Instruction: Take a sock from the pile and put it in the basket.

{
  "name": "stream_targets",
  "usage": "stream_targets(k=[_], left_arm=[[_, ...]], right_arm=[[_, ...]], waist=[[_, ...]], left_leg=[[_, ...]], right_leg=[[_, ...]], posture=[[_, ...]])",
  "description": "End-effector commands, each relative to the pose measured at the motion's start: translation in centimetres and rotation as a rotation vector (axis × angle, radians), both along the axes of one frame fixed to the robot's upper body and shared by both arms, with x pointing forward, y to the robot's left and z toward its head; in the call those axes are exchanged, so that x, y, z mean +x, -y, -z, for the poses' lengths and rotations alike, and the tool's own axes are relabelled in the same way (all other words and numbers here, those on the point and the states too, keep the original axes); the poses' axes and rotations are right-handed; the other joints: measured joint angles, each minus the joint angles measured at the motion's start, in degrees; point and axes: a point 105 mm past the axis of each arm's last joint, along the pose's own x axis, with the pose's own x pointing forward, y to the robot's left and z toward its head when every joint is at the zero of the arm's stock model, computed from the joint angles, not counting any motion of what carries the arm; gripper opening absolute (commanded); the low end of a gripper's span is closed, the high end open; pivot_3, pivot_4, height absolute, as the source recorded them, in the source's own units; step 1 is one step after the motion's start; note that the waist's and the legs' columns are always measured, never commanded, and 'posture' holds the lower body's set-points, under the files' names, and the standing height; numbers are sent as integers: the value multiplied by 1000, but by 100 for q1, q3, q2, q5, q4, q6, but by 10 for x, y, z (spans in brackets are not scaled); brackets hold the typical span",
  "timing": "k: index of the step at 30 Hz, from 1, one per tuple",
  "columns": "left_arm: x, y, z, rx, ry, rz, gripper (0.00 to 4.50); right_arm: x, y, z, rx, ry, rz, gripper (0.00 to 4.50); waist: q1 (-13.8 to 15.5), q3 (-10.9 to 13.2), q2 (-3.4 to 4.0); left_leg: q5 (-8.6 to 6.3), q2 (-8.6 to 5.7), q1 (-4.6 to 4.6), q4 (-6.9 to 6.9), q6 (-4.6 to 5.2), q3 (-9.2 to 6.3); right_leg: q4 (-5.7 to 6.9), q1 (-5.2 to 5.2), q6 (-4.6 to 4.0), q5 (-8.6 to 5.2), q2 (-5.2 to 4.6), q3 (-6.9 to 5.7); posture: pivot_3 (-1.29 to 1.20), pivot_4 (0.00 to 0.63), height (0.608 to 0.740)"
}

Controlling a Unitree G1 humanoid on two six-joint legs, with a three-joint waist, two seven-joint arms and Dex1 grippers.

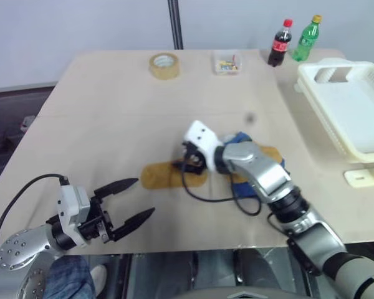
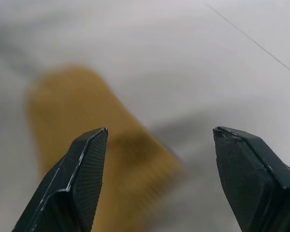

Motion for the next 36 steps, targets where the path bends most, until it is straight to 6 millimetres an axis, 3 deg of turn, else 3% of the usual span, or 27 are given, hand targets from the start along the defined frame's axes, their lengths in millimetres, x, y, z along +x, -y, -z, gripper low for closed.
stream_targets(k=[1,7,12,15,18,24,27,32,36], left_arm=[[3,-1,-5,4,25,10,4500],[5,-1,-4,8,25,21,4500],[6,0,-2,8,20,29,4500],[6,1,-1,6,15,34,4500],[7,2,-1,2,15,41,4500],[11,3,-3,3,22,59,4500],[11,3,-3,5,20,70,4500],[13,5,-2,5,17,83,4500],[13,6,-3,4,18,90,4500]], right_arm=[[-20,-7,6,-4,-15,-106,3606],[-34,-4,33,-79,-29,-193,3606],[-43,4,35,-96,-8,-264,3606],[-28,19,15,-66,73,-175,3606],[-25,38,-2,-58,99,-140,3606],[-40,103,-24,-144,65,-88,3606],[-47,125,-29,-167,15,-57,3606],[-44,141,-19,-216,-11,-4,3606],[-44,137,-16,-186,-22,2,3606]], waist=[[-22,0,1],[-4,1,1],[34,-1,-1],[28,0,0],[31,0,0],[70,2,-1],[93,4,0],[63,3,-1],[64,4,-3]], left_leg=[[0,5,1,-4,0,4],[0,12,1,-4,0,13],[-1,3,0,3,1,2],[0,4,1,3,0,2],[0,3,-1,3,0,2],[-1,2,-6,2,1,-2],[-1,3,-8,2,3,1],[-1,14,-3,2,3,5],[-1,11,-5,5,3,10]], right_leg=[[2,-1,0,0,2,6],[-3,0,0,0,22,12],[-5,3,0,0,9,0],[-3,1,0,0,3,1],[-3,2,0,0,-3,1],[-11,3,0,0,-10,-3],[-15,9,0,-1,-11,-3],[-11,10,0,-1,-5,-1],[-12,10,1,0,-6,1]], posture=[[0,150,738],[0,150,738],[0,150,738],[0,150,738],[0,150,738],[0,150,738],[0,150,738],[0,150,738],[0,150,738]])
